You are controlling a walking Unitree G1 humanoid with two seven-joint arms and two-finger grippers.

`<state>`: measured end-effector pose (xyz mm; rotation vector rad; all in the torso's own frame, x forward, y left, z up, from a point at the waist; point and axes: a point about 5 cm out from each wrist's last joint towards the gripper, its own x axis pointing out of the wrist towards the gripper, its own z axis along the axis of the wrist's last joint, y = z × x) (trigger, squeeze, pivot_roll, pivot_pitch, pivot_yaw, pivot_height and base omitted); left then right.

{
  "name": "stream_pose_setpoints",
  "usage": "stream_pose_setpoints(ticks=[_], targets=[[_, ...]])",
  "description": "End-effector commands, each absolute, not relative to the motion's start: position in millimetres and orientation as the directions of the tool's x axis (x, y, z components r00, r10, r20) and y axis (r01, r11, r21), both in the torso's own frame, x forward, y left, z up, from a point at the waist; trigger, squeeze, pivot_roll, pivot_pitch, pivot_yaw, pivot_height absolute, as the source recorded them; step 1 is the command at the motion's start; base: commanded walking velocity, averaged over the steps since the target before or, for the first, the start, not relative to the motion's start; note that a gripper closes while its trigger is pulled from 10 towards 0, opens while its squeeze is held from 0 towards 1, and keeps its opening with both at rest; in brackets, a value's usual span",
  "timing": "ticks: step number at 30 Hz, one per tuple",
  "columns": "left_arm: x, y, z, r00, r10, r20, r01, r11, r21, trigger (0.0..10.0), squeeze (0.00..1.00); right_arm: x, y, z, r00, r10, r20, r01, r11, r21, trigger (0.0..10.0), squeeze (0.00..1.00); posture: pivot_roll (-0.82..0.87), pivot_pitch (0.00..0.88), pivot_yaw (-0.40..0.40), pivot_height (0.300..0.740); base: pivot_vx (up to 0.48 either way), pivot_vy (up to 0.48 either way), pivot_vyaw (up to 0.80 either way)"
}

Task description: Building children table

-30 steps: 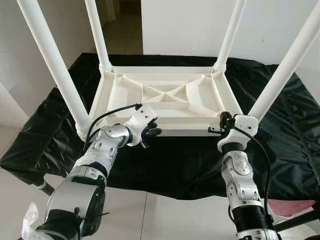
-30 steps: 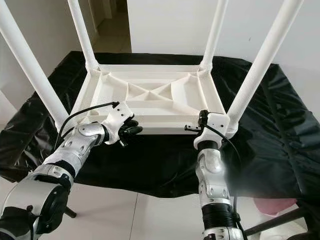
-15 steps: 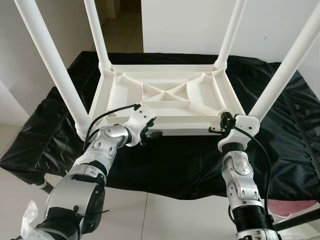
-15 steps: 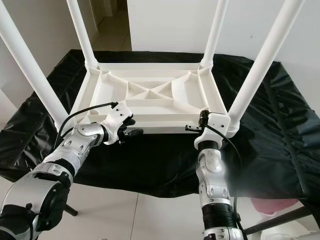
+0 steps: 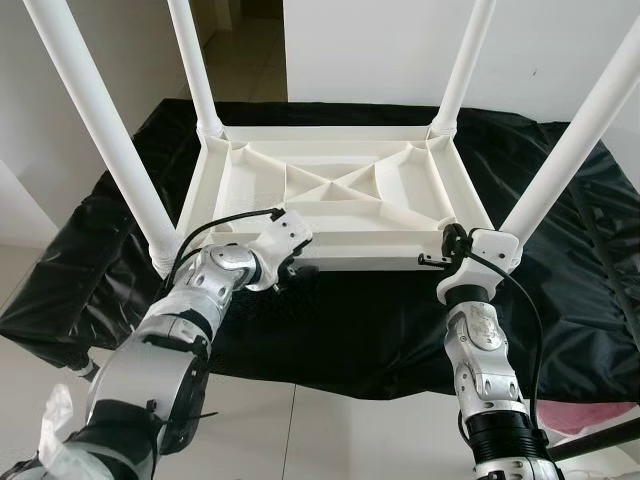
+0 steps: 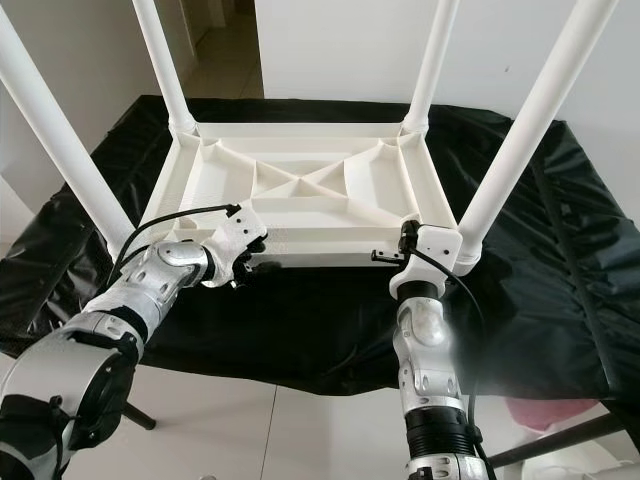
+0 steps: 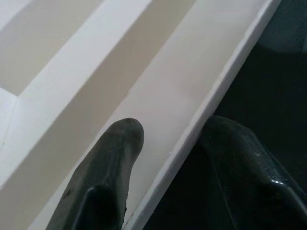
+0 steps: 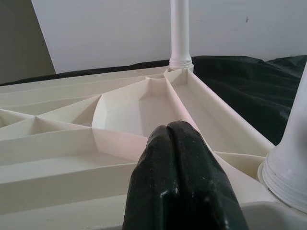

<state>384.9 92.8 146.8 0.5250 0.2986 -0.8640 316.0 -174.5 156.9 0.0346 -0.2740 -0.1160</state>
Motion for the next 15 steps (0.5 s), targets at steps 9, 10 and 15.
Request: stream_pose_setpoints(ticks=[9, 10, 15], targets=[[389.7, 100.6, 136.1, 0.782, -0.457, -0.423, 0.614, 0.679, 0.402, 0.0, 0.00, 314.6, -176.8, 154.1, 0.958, -0.133, 0.254, 0.124, 0.991, 0.051, 10.0, 0.00, -0.07, 0.073, 0.061, 0.740, 0.000, 0.000, 0.00], [389.7, 100.6, 136.1, 0.782, -0.457, -0.423, 0.614, 0.679, 0.402, 0.0, 0.00, 314.6, -176.8, 154.1, 0.958, -0.133, 0.254, 0.124, 0.991, 0.051, 10.0, 0.00, -0.07, 0.073, 0.061, 0.740, 0.000, 0.000, 0.00], [388.6, 94.0, 136.6, 0.790, -0.473, -0.390, 0.609, 0.683, 0.404, 6.8, 0.00, 314.9, -175.8, 153.9, 0.959, -0.131, 0.252, 0.121, 0.991, 0.052, 10.0, 0.00, -0.07, 0.075, 0.058, 0.740, 0.000, 0.000, 0.00]])
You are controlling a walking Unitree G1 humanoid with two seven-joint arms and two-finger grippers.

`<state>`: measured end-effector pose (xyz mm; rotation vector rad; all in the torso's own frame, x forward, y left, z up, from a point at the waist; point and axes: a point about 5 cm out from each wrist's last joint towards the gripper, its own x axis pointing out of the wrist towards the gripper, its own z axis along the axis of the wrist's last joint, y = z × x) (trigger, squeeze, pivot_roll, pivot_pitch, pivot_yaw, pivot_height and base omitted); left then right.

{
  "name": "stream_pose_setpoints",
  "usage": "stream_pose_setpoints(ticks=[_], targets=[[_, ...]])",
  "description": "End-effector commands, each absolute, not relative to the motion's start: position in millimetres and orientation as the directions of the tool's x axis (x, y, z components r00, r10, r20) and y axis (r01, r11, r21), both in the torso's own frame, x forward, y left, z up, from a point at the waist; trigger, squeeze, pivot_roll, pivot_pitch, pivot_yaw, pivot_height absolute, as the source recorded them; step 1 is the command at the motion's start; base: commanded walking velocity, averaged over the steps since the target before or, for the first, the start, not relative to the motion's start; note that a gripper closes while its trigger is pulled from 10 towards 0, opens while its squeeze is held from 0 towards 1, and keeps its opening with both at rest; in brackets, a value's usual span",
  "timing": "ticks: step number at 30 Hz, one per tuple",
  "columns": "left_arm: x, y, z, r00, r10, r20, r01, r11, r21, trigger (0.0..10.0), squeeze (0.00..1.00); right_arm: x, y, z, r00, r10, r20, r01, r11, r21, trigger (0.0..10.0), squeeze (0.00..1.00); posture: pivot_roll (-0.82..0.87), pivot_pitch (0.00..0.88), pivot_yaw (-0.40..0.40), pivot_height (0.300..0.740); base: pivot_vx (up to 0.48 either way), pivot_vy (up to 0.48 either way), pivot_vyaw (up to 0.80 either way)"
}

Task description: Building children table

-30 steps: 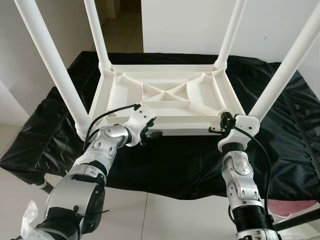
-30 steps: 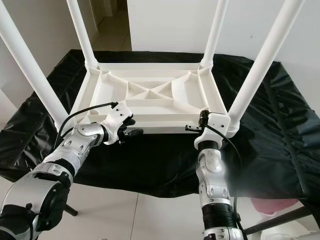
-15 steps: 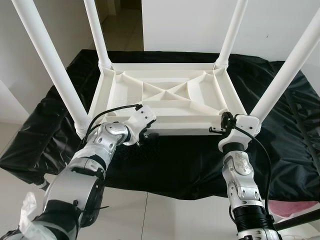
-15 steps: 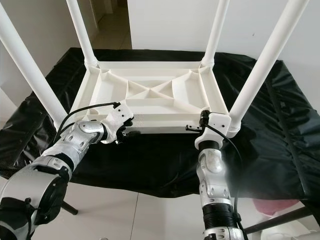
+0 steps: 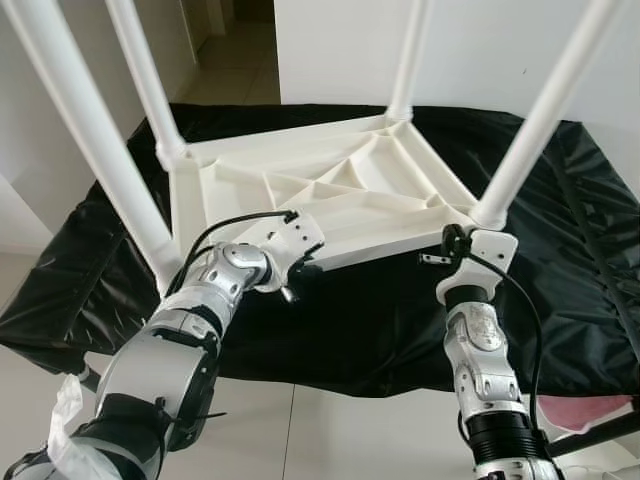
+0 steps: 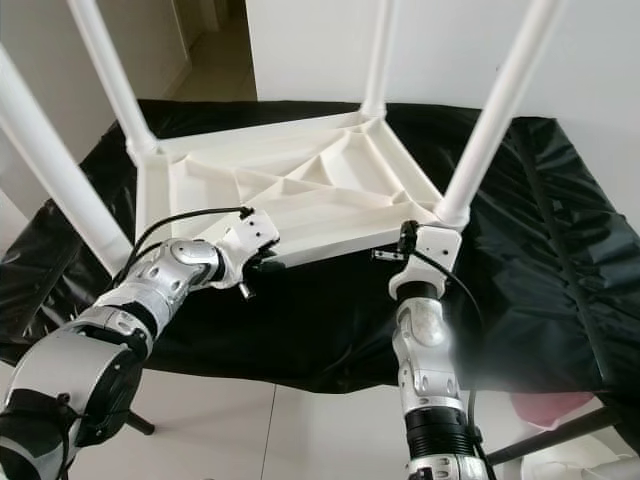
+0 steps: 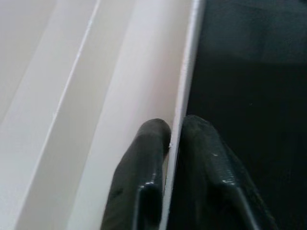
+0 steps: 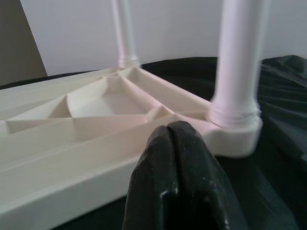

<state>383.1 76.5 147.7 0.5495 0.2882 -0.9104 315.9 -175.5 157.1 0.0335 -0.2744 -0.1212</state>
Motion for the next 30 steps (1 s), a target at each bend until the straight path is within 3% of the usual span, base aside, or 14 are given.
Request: stream_pose_setpoints(ticks=[1, 2, 3, 4, 5, 9, 10, 11, 15, 16, 22, 30], targets=[[388.6, 94.0, 136.6, 0.790, -0.473, -0.390, 0.609, 0.683, 0.404, 6.8, 0.00, 314.9, -175.8, 153.9, 0.959, -0.131, 0.252, 0.121, 0.991, 0.052, 10.0, 0.00, -0.07, 0.075, 0.058, 0.740, 0.000, 0.000, 0.00], [387.4, 90.0, 136.0, 0.790, -0.486, -0.374, 0.610, 0.683, 0.401, 6.8, 0.00, 315.2, -175.2, 153.6, 0.959, -0.129, 0.251, 0.119, 0.991, 0.052, 10.0, 0.00, -0.06, 0.074, 0.055, 0.740, 0.000, 0.000, 0.00], [382.7, 77.6, 134.7, 0.778, -0.536, -0.328, 0.628, 0.662, 0.409, 9.3, 0.00, 315.7, -174.0, 153.3, 0.960, -0.123, 0.250, 0.114, 0.992, 0.051, 10.0, 0.00, -0.06, 0.076, 0.053, 0.740, 0.000, 0.000, 0.00], [382.7, 77.6, 134.7, 0.778, -0.536, -0.328, 0.628, 0.662, 0.409, 9.3, 0.00, 315.7, -174.0, 153.3, 0.960, -0.123, 0.250, 0.114, 0.992, 0.051, 10.0, 0.00, -0.06, 0.076, 0.053, 0.740, 0.000, 0.000, 0.00], [381.1, 73.7, 134.6, 0.774, -0.551, -0.313, 0.633, 0.653, 0.416, 10.0, 0.00, 315.9, -173.6, 153.2, 0.961, -0.122, 0.249, 0.112, 0.992, 0.051, 10.0, 0.00, -0.06, 0.076, 0.053, 0.740, 0.000, 0.000, 0.00], [377.0, 63.3, 134.4, 0.753, -0.598, -0.275, 0.657, 0.663, 0.358, 10.0, 0.00, 316.2, -173.3, 153.3, 0.961, -0.119, 0.249, 0.110, 0.993, 0.051, 10.0, 0.00, -0.05, 0.076, 0.050, 0.740, 0.000, 0.000, 0.00], [376.1, 61.0, 134.5, 0.749, -0.607, -0.265, 0.662, 0.669, 0.338, 10.0, 0.99, 316.3, -173.1, 153.3, 0.961, -0.118, 0.249, 0.109, 0.993, 0.051, 10.0, 0.00, -0.05, 0.076, 0.050, 0.740, 0.000, 0.000, 0.00], [375.1, 58.6, 135.3, 0.741, -0.623, -0.251, 0.671, 0.669, 0.320, 10.0, 1.00, 316.4, -172.9, 153.4, 0.961, -0.118, 0.249, 0.108, 0.993, 0.051, 10.0, 0.00, -0.05, 0.077, 0.051, 0.740, 0.000, 0.000, 0.00], [371.5, 50.3, 142.1, 0.719, -0.670, -0.185, 0.686, 0.641, 0.346, 10.0, 1.00, 316.3, -172.1, 153.4, 0.962, -0.117, 0.248, 0.107, 0.993, 0.053, 10.0, 0.00, -0.06, 0.079, 0.054, 0.740, 0.000, 0.000, 0.00], [369.3, 47.3, 145.8, 0.705, -0.692, -0.153, 0.690, 0.621, 0.372, 10.0, 0.00, 316.0, -171.9, 153.1, 0.962, -0.118, 0.248, 0.108, 0.993, 0.053, 10.0, 0.00, -0.06, 0.082, 0.055, 0.740, 0.000, 0.000, 0.00], [361.2, 43.1, 152.9, 0.667, -0.742, -0.070, 0.705, 0.598, 0.381, 10.0, 0.00, 314.3, -171.7, 151.7, 0.962, -0.120, 0.244, 0.110, 0.992, 0.055, 10.0, 0.00, -0.06, 0.089, 0.058, 0.740, 0.000, 0.000, 0.00], [333.7, 60.2, 162.2, 0.638, -0.764, 0.097, 0.695, 0.625, 0.355, 10.0, 0.00, 311.6, -171.6, 149.1, 0.964, -0.125, 0.237, 0.114, 0.992, 0.059, 10.0, 0.00, -0.04, 0.103, 0.057, 0.740, 0.000, 0.000, 0.00]])
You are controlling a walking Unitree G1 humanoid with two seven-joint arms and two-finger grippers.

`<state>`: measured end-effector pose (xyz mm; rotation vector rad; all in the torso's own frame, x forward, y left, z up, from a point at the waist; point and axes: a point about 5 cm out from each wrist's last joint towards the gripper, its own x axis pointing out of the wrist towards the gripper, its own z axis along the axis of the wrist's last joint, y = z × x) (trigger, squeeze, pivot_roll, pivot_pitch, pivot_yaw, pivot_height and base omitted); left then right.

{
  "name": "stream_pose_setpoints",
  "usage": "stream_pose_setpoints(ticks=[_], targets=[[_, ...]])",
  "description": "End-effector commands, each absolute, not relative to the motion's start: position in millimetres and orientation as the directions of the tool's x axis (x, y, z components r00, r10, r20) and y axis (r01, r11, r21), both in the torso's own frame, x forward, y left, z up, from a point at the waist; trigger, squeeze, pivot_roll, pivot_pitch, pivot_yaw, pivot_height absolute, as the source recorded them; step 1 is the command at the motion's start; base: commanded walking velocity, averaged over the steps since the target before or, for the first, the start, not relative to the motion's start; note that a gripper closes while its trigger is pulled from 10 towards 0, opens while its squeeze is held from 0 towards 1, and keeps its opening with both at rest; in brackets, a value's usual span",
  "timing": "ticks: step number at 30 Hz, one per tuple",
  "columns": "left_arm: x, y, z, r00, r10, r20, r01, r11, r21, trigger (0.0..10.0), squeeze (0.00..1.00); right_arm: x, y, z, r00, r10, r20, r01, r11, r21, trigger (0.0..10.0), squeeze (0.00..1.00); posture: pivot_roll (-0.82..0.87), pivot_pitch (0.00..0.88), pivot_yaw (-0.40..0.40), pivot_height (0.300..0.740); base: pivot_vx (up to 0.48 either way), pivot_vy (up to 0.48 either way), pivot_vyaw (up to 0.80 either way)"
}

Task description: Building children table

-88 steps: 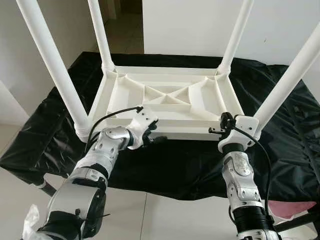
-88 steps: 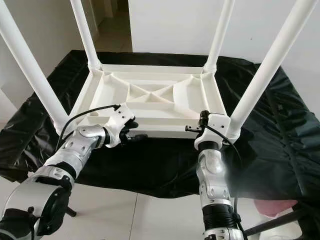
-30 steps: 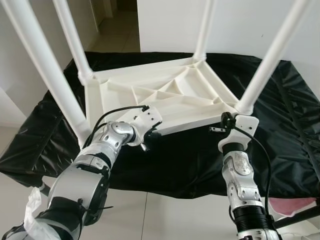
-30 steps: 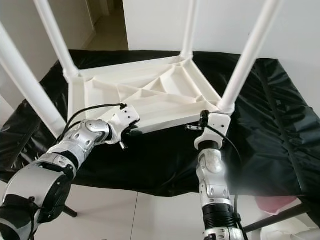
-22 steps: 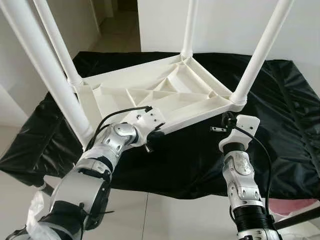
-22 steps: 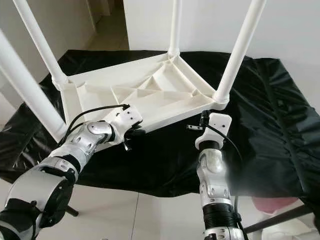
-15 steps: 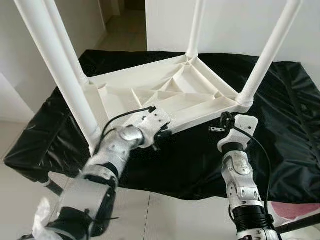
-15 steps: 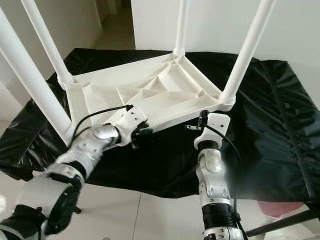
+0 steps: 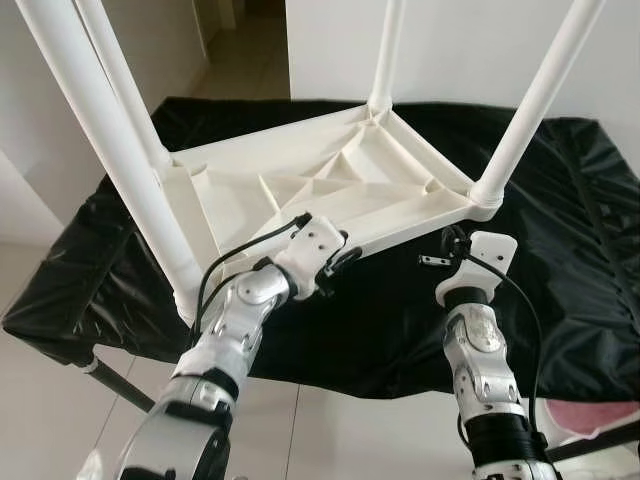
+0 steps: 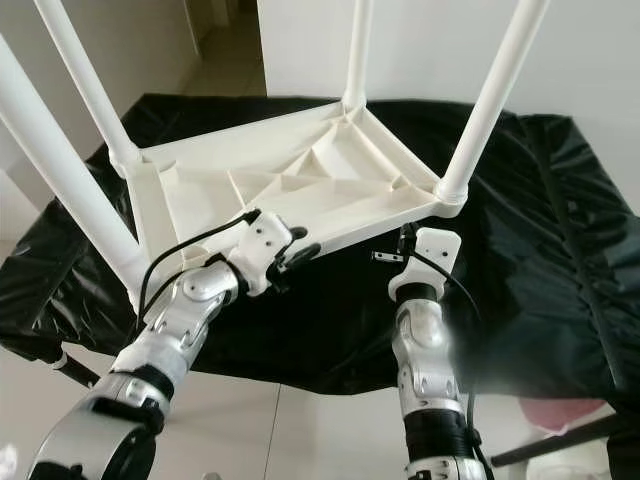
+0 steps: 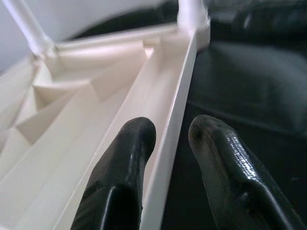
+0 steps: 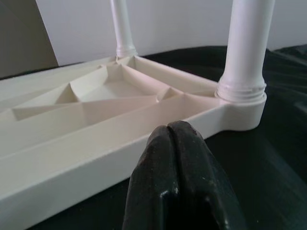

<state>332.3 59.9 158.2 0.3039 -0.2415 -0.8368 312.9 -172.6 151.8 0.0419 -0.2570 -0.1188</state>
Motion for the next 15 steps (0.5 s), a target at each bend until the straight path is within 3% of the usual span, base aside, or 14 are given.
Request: stream_pose_setpoints(ticks=[1, 5, 8, 15], targets=[[328.0, 64.3, 161.6, 0.636, -0.765, 0.102, 0.692, 0.624, 0.362, 10.0, 0.00, 311.0, -171.8, 148.7, 0.964, -0.125, 0.235, 0.114, 0.992, 0.059, 10.0, 0.00, -0.03, 0.110, 0.049, 0.740, 0.000, 0.000, 0.00], [306.2, 83.0, 153.1, 0.643, -0.761, 0.084, 0.688, 0.623, 0.372, 10.0, 0.00, 311.9, -169.3, 146.6, 0.968, -0.113, 0.225, 0.102, 0.993, 0.059, 10.0, 0.00, -0.01, 0.116, 0.034, 0.740, 0.000, 0.000, 0.00], [275.2, 113.4, 152.3, 0.675, -0.732, 0.086, 0.667, 0.657, 0.351, 10.0, 0.00, 315.9, -161.9, 146.0, 0.974, -0.073, 0.216, 0.062, 0.996, 0.057, 10.0, 0.00, 0.02, 0.124, 0.013, 0.740, 0.000, 0.000, 0.00], [249.0, 133.4, 154.3, 0.659, -0.752, 0.023, 0.699, 0.623, 0.350, 10.0, 0.00, 319.9, -157.4, 145.8, 0.977, -0.041, 0.210, 0.031, 0.998, 0.051, 10.0, 0.00, 0.06, 0.124, -0.014, 0.740, 0.000, 0.000, 0.00]])
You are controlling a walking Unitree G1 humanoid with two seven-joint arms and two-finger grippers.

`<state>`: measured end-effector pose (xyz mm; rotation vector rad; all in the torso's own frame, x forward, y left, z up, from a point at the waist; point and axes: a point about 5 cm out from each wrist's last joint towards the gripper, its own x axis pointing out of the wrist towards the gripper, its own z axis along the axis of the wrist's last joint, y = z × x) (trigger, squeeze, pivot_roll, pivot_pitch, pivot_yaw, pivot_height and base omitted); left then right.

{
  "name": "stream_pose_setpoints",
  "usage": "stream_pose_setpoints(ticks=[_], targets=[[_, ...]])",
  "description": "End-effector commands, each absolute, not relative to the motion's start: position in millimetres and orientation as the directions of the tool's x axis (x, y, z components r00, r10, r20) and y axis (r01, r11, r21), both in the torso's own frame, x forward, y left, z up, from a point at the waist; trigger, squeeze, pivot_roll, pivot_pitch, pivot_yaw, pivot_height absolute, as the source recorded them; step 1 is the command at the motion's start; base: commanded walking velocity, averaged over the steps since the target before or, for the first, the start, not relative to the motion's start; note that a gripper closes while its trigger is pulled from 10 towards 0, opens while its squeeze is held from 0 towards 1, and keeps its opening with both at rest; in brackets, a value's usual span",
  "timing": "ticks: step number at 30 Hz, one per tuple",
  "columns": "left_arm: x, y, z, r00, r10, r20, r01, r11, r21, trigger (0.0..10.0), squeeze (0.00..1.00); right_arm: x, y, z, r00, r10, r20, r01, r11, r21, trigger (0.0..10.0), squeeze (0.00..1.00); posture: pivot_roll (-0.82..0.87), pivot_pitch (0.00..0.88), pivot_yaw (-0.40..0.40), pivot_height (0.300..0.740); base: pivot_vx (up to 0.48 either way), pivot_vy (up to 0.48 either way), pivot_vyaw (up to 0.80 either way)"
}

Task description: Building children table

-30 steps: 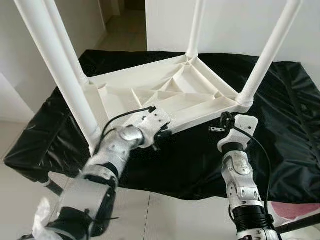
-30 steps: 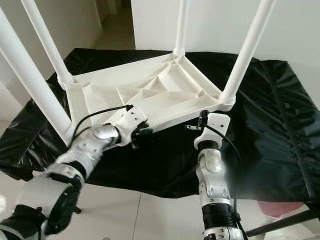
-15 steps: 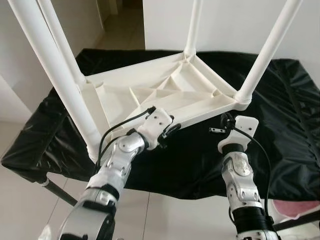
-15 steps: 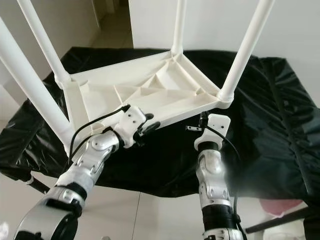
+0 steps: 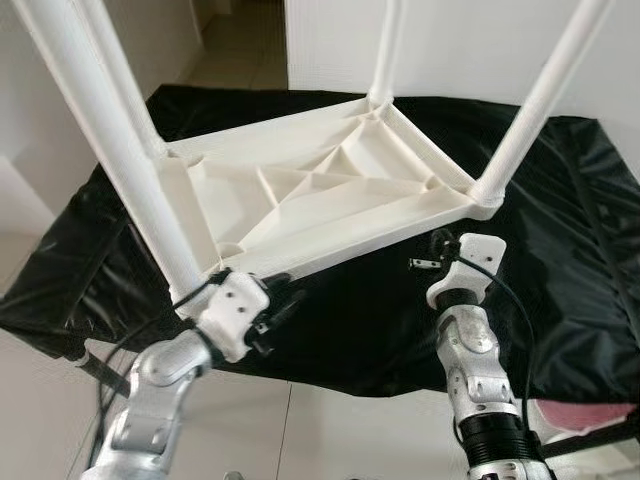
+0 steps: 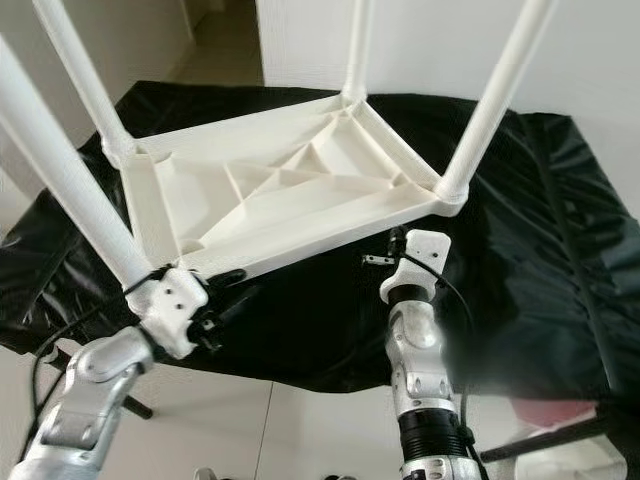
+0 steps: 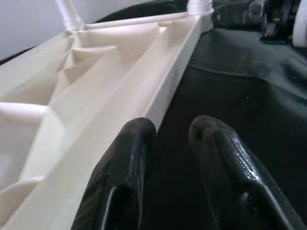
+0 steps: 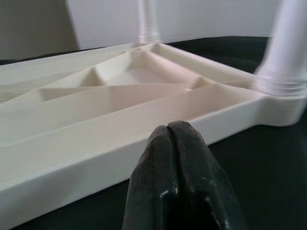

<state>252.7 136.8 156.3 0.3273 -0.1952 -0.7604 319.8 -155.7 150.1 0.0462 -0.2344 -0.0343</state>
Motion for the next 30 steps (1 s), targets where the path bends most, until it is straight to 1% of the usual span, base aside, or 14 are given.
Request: stream_pose_setpoints(ticks=[1, 4, 8, 11, 14, 15, 16, 17, 19, 26, 27, 28, 29, 30], targets=[[236.5, 141.1, 153.9, 0.640, -0.768, -0.027, 0.731, 0.598, 0.328, 10.0, 0.00, 321.5, -155.2, 145.8, 0.978, -0.028, 0.207, 0.018, 0.999, 0.050, 10.0, 0.00, 0.07, 0.123, -0.021, 0.740, 0.000, 0.000, 0.00], [222.8, 147.1, 153.8, 0.613, -0.786, -0.077, 0.767, 0.569, 0.297, 10.0, 0.00, 322.6, -153.2, 145.5, 0.979, -0.016, 0.205, 0.006, 0.999, 0.049, 10.0, 0.00, 0.07, 0.122, -0.026, 0.740, 0.000, 0.000, 0.00], [198.6, 188.6, 161.0, 0.617, -0.759, -0.208, 0.784, 0.572, 0.241, 10.0, 0.00, 327.4, -147.2, 146.4, 0.979, 0.013, 0.203, -0.023, 0.999, 0.048, 10.0, 0.00, 0.10, 0.114, -0.042, 0.740, 0.000, 0.000, 0.00], [195.7, 192.9, 161.3, 0.610, -0.759, -0.229, 0.791, 0.567, 0.230, 10.0, 0.00, 327.8, -146.6, 146.4, 0.979, 0.016, 0.203, -0.026, 0.999, 0.048, 10.0, 0.00, 0.10, 0.114, -0.042, 0.740, 0.000, 0.000, 0.00], [187.9, 206.2, 159.8, 0.605, -0.732, -0.312, 0.796, 0.561, 0.228, 10.0, 0.00, 328.6, -145.1, 146.2, 0.979, 0.022, 0.202, -0.033, 0.998, 0.049, 10.0, 0.00, 0.10, 0.108, -0.046, 0.740, 0.000, 0.000, 0.00], [188.0, 218.0, 161.8, 0.627, -0.700, -0.343, 0.779, 0.579, 0.242, 10.0, 0.00, 328.8, -144.6, 146.0, 0.979, 0.025, 0.202, -0.035, 0.998, 0.049, 10.0, 0.00, 0.10, 0.101, -0.046, 0.740, 0.000, 0.000, 0.00], [192.4, 234.1, 168.4, 0.678, -0.640, -0.360, 0.734, 0.613, 0.293, 10.0, 0.00, 329.2, -144.4, 145.9, 0.979, 0.027, 0.203, -0.038, 0.998, 0.049, 10.0, 0.00, 0.10, 0.101, -0.046, 0.740, 0.000, 0.000, 0.00], [192.4, 234.1, 168.4, 0.678, -0.640, -0.360, 0.734, 0.613, 0.293, 10.0, 0.00, 329.2, -144.4, 145.9, 0.979, 0.027, 0.203, -0.038, 0.998, 0.049, 10.0, 0.00, 0.10, 0.101, -0.046, 0.740, 0.000, 0.000, 0.00], [207.4, 260.5, 182.7, 0.794, -0.508, -0.333, 0.607, 0.680, 0.411, 10.0, 0.00, 329.4, -144.3, 145.4, 0.979, 0.030, 0.203, -0.040, 0.998, 0.048, 10.0, 0.00, 0.10, 0.093, -0.046, 0.740, 0.000, 0.000, 0.00], [219.9, 284.1, 197.5, 0.863, -0.394, -0.316, 0.504, 0.707, 0.497, 10.0, 0.00, 330.4, -144.9, 145.2, 0.978, 0.030, 0.205, -0.041, 0.998, 0.047, 10.0, 0.00, 0.10, 0.085, -0.044, 0.740, 0.000, 0.000, 0.00], [227.8, 289.4, 203.0, 0.899, -0.344, -0.273, 0.439, 0.714, 0.546, 10.0, 0.00, 330.9, -145.1, 145.5, 0.978, 0.029, 0.207, -0.040, 0.998, 0.048, 10.0, 0.00, 0.10, 0.081, -0.043, 0.740, 0.000, 0.000, 0.00], [236.6, 289.3, 208.1, 0.925, -0.321, -0.206, 0.380, 0.746, 0.546, 10.0, 0.00, 331.2, -145.0, 145.8, 0.978, 0.028, 0.208, -0.039, 0.998, 0.048, 10.0, 0.00, 0.09, 0.078, -0.041, 0.740, 0.000, 0.000, 0.00], [242.3, 288.2, 211.3, 0.938, -0.307, -0.161, 0.345, 0.770, 0.537, 10.0, 0.00, 331.4, -144.9, 145.9, 0.977, 0.028, 0.209, -0.038, 0.998, 0.048, 10.0, 0.00, 0.09, 0.078, -0.041, 0.740, 0.000, 0.000, 0.00], [242.3, 288.2, 211.3, 0.938, -0.307, -0.161, 0.345, 0.770, 0.537, 10.0, 0.00, 331.4, -144.9, 145.9, 0.977, 0.028, 0.209, -0.038, 0.998, 0.048, 10.0, 0.00, 0.09, 0.078, -0.041, 0.740, 0.000, 0.000, 0.00]])
